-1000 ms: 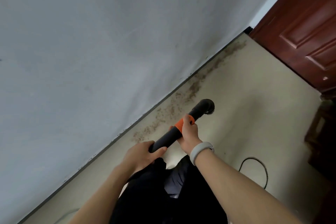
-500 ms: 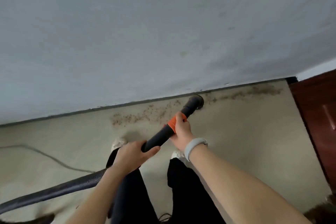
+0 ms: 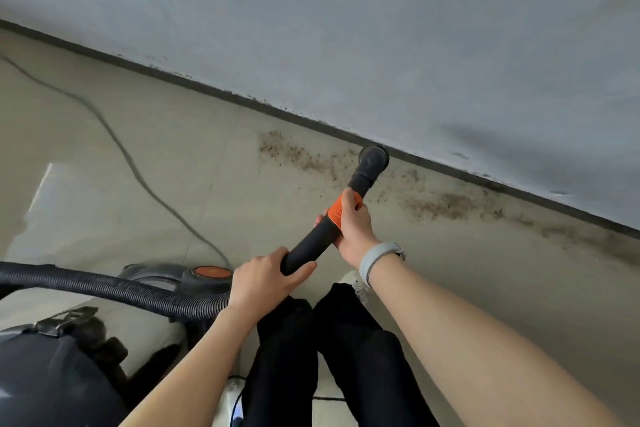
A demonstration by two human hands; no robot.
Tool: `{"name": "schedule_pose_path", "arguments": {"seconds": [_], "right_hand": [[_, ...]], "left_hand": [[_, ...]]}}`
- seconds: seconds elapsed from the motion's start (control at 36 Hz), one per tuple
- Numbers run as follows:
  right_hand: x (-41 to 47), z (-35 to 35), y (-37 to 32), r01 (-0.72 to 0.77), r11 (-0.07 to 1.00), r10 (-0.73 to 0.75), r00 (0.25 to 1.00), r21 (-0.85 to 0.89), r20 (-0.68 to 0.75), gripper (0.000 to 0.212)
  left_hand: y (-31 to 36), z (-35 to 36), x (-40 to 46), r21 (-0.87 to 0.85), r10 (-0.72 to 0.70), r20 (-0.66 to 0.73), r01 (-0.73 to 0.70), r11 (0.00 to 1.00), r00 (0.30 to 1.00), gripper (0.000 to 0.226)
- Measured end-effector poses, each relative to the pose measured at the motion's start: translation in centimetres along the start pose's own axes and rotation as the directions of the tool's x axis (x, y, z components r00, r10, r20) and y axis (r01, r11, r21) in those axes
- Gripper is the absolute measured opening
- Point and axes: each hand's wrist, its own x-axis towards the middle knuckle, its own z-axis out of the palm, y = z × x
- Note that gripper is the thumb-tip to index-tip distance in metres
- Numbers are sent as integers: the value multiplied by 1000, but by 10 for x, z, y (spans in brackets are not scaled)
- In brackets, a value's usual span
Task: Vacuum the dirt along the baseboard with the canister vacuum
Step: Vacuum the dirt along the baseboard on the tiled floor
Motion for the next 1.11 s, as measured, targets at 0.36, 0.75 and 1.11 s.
{"name": "schedule_pose_path", "arguments": {"seconds": [0.36,0.75,1.11], "right_hand": [[246,111,123,-67,948,115,984,-310,138,34],[320,145,200,42,851,93,969,-523,228,29],[364,217,158,270,795,-102,942,-544,319,44]], "left_hand": [[-145,133,186,-55,-214,-103,209,976,971,51],[-199,210,231,-199,-353,-148,322,926,924,48],[-223,173,317,-278,-351,-313,268,922,882,51]]}}
